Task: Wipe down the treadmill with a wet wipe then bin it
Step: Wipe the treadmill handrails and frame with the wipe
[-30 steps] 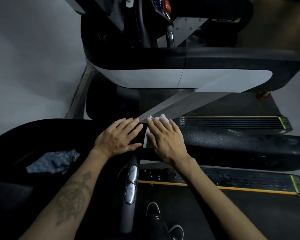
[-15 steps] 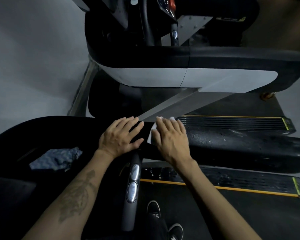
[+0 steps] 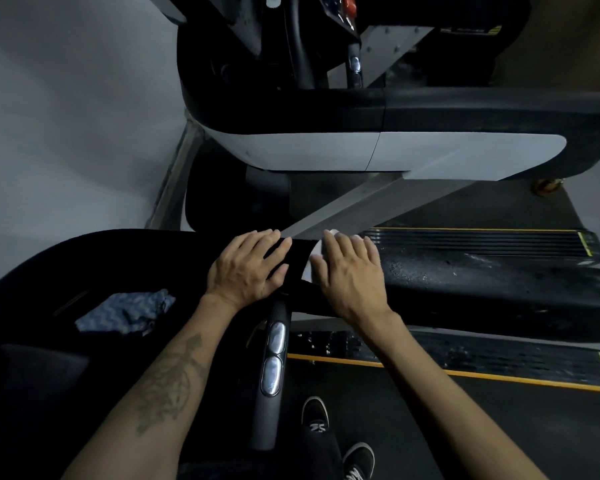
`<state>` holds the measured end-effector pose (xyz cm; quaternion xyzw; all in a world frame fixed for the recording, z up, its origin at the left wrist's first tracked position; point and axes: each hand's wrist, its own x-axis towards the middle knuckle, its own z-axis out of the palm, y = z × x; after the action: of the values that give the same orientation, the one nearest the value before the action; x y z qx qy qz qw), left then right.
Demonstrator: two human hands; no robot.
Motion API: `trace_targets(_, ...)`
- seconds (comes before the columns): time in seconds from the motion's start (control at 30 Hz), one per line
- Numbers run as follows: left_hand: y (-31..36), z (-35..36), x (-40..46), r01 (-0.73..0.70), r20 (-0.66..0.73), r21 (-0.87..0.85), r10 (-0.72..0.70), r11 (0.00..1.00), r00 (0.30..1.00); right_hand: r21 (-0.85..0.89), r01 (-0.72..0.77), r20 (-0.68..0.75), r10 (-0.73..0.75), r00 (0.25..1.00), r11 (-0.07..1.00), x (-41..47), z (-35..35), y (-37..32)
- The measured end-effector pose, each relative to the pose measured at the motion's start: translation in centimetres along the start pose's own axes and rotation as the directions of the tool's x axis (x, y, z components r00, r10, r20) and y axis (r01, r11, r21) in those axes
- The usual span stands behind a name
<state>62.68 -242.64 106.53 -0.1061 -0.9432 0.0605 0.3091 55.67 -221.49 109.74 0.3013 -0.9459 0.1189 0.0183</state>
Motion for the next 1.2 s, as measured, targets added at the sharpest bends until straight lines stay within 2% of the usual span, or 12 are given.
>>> trace_targets(0.1,-0.1,0.0,0.0,0.003,0.013,-0.011,-0.002,1.000,1.000,0.003,0.022,-0.026,-0.022,0.999,1.000,-0.5,0.6,-1.1)
trace_targets(0.2,-0.1,-0.1,0.1,0.019,0.017,-0.032,-0.019,0.999,1.000,0.052,0.118,0.051,-0.120,0.991,0.992,0.9,0.5,-1.0)
trace_targets(0.33,0.3,-0.6,0.6,0.072,0.048,-0.062,-0.069,0.995,0.996,0.015,0.061,0.014,-0.061,0.998,0.998,0.0,0.3,-0.1)
trace_targets(0.47,3.4,-0.9,2.1,0.330,0.081,-0.068,-0.324,0.942,0.942,0.026,-0.004,-0.148,0.008,0.989,1.000,-4.0,1.1,0.3)
trace_targets(0.53,5.4,-0.6,2.1,0.450,0.086,-0.074,-0.444,0.890,0.892,0.061,0.059,-0.202,-0.046,0.978,0.996,-5.4,2.1,0.4)
trace_targets(0.6,6.6,-0.2,1.7,0.500,0.084,-0.084,-0.494,0.862,0.866,0.060,0.173,-0.213,-0.156,0.964,0.983,-5.7,2.5,1.0)
trace_targets(0.7,6.3,-0.1,1.7,0.491,0.058,-0.080,-0.487,0.868,0.871,0.014,0.230,-0.192,-0.223,0.956,0.973,-5.2,2.0,2.8)
trace_targets(0.8,6.0,-0.1,2.4,0.507,0.049,-0.055,-0.505,0.860,0.862,0.003,0.110,-0.221,-0.106,0.969,0.994,-6.6,2.2,3.1)
trace_targets(0.87,6.2,-0.3,2.8,0.528,0.071,-0.039,-0.525,0.848,0.848,0.011,0.089,-0.245,-0.083,0.966,0.996,-8.0,2.9,2.2)
trace_targets(0.97,6.0,-0.5,3.5,0.533,0.134,0.010,-0.529,0.846,0.838,0.007,0.155,-0.217,-0.150,0.964,0.988,-7.0,2.8,1.9)
trace_targets(1.07,5.4,-0.8,4.1,0.480,0.185,0.042,-0.479,0.876,0.858,-0.044,0.188,-0.157,-0.193,0.969,0.981,-5.2,2.1,2.9)
trace_targets(1.2,5.0,-0.8,4.4,0.435,0.221,0.040,-0.433,0.899,0.874,0.010,0.062,-0.244,-0.058,0.968,0.998,-6.9,2.5,2.4)
